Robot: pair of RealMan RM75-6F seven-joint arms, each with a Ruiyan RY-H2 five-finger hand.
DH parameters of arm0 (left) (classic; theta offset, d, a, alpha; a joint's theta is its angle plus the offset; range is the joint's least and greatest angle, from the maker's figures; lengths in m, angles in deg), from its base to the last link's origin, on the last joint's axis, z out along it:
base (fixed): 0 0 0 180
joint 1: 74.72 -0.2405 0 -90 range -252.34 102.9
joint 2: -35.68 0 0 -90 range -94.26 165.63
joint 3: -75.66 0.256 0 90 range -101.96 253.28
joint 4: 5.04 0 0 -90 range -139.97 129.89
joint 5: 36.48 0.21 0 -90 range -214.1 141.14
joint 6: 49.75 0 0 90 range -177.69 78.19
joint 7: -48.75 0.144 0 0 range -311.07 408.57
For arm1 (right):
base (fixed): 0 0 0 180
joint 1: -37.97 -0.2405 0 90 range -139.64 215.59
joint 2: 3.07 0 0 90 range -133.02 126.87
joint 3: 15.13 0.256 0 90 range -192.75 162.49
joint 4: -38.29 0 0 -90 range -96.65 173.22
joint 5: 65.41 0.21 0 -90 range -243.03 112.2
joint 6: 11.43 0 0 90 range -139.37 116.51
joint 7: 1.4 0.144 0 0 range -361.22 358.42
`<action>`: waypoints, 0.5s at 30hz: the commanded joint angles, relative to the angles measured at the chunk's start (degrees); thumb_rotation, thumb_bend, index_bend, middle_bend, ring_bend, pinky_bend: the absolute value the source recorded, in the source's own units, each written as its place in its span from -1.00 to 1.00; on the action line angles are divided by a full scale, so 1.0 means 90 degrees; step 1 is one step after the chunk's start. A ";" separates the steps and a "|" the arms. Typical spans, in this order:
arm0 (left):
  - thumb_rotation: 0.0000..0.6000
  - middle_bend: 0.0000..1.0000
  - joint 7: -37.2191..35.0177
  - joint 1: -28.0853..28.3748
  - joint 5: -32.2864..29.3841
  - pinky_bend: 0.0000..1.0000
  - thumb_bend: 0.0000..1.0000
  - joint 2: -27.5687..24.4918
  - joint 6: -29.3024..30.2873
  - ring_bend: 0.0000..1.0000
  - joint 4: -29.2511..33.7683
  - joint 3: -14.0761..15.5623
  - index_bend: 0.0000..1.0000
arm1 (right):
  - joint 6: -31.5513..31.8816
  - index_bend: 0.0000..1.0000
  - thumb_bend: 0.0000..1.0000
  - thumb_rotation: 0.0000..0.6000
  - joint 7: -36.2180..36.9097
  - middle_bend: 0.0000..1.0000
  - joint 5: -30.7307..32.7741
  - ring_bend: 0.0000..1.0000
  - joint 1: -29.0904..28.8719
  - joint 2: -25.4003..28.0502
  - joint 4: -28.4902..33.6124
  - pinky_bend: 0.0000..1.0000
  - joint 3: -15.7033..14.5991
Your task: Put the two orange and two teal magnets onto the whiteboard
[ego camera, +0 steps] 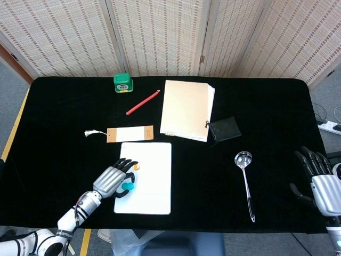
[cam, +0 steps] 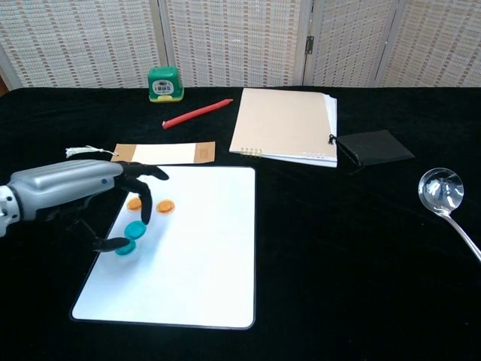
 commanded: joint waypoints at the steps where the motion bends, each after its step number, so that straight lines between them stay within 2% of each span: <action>1: 1.00 -0.79 0.0209 0.0194 -0.0232 -1.00 -0.21 0.0177 -0.0211 -1.00 0.0011 -0.0095 -0.05 | -0.0013 -1.00 -0.26 1.00 -0.0001 -1.00 0.0016 -1.00 0.0001 0.0000 -0.0003 -1.00 0.0001; 8: 1.00 -0.79 0.0590 0.0507 -0.0826 -1.00 -0.21 0.0541 -0.0565 -1.00 -0.0165 -0.0161 -0.05 | -0.0065 -1.00 -0.26 1.00 0.0042 -1.00 0.0067 -1.00 -0.0007 -0.0015 -0.0049 -1.00 0.0010; 15: 1.00 -0.79 0.0897 0.0611 -0.1192 -1.00 -0.21 0.0708 -0.0559 -1.00 -0.0301 -0.0105 -0.05 | -0.0112 -1.00 -0.26 1.00 0.0070 -1.00 0.0097 -1.00 -0.0028 -0.0019 -0.0082 -1.00 0.0025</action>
